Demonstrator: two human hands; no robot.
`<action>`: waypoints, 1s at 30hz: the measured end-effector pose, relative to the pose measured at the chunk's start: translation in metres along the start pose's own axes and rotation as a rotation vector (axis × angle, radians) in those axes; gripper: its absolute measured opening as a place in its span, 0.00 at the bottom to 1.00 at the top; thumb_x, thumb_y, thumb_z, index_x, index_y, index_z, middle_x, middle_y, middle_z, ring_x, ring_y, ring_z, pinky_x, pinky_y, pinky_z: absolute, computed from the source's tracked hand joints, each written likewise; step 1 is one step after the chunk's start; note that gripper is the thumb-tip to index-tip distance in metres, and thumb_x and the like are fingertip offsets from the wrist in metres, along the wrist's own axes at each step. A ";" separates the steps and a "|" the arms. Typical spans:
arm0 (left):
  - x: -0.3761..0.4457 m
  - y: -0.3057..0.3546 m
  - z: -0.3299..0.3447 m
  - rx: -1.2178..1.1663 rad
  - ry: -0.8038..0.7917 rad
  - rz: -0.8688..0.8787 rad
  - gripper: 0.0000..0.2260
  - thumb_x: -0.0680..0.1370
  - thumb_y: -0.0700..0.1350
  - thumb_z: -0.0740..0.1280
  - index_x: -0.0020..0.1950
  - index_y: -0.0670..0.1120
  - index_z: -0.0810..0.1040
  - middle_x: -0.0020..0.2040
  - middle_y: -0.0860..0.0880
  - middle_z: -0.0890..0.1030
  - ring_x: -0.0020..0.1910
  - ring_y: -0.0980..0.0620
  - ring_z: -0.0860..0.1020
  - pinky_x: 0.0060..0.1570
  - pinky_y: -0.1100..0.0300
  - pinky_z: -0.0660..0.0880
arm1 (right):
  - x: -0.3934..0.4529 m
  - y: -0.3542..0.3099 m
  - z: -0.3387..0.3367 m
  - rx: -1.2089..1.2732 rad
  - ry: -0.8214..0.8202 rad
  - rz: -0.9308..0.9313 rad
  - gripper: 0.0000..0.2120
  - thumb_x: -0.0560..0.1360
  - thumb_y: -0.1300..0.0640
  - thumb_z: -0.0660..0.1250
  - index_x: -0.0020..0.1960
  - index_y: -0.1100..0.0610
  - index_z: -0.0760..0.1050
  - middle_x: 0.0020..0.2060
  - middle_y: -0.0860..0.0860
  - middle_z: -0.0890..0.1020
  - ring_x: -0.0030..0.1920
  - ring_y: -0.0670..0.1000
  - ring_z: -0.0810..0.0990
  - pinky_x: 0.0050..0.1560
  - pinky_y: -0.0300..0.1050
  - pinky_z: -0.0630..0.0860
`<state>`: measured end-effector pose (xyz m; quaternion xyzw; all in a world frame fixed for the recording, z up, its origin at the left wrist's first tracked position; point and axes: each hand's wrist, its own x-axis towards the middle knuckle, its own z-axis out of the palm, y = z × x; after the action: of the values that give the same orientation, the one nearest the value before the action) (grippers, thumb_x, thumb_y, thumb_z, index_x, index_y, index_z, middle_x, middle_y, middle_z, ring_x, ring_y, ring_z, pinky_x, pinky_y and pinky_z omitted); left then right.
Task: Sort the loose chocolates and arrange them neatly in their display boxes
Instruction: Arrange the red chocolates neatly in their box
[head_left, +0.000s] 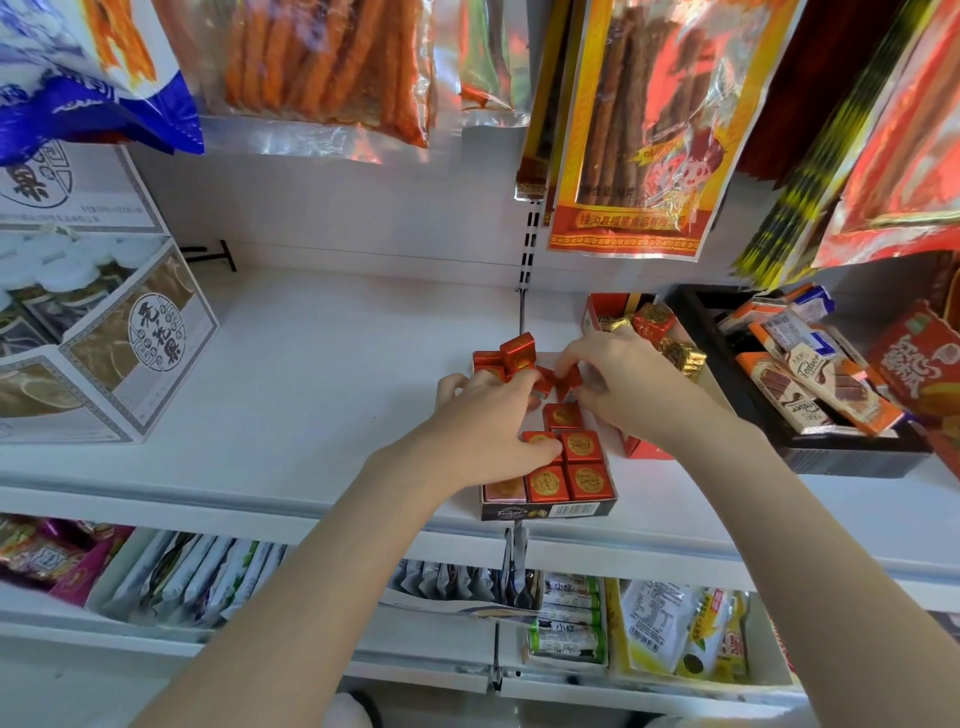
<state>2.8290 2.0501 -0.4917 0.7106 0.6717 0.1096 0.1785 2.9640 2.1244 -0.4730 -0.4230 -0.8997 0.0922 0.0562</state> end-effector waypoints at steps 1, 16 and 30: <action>0.001 0.000 0.001 -0.008 -0.003 -0.006 0.26 0.74 0.57 0.62 0.69 0.51 0.60 0.66 0.52 0.72 0.68 0.50 0.63 0.67 0.51 0.52 | 0.000 0.000 -0.001 0.021 0.017 -0.004 0.13 0.75 0.61 0.63 0.58 0.53 0.73 0.54 0.51 0.76 0.56 0.52 0.70 0.56 0.45 0.72; 0.002 0.003 0.000 -0.021 -0.035 -0.009 0.24 0.75 0.55 0.60 0.69 0.52 0.60 0.66 0.53 0.72 0.68 0.51 0.62 0.67 0.51 0.50 | -0.010 0.003 -0.013 0.251 -0.024 -0.007 0.14 0.71 0.59 0.69 0.53 0.52 0.70 0.46 0.46 0.77 0.45 0.47 0.78 0.43 0.34 0.74; 0.000 0.006 0.004 0.158 -0.067 0.035 0.21 0.76 0.63 0.52 0.69 0.64 0.61 0.69 0.54 0.66 0.68 0.49 0.60 0.67 0.46 0.50 | -0.013 0.016 -0.019 0.178 0.148 0.035 0.10 0.73 0.59 0.67 0.55 0.55 0.74 0.49 0.49 0.77 0.44 0.47 0.74 0.46 0.38 0.71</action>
<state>2.8361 2.0499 -0.4925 0.7375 0.6592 0.0353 0.1424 2.9882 2.1267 -0.4580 -0.4378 -0.8737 0.1413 0.1582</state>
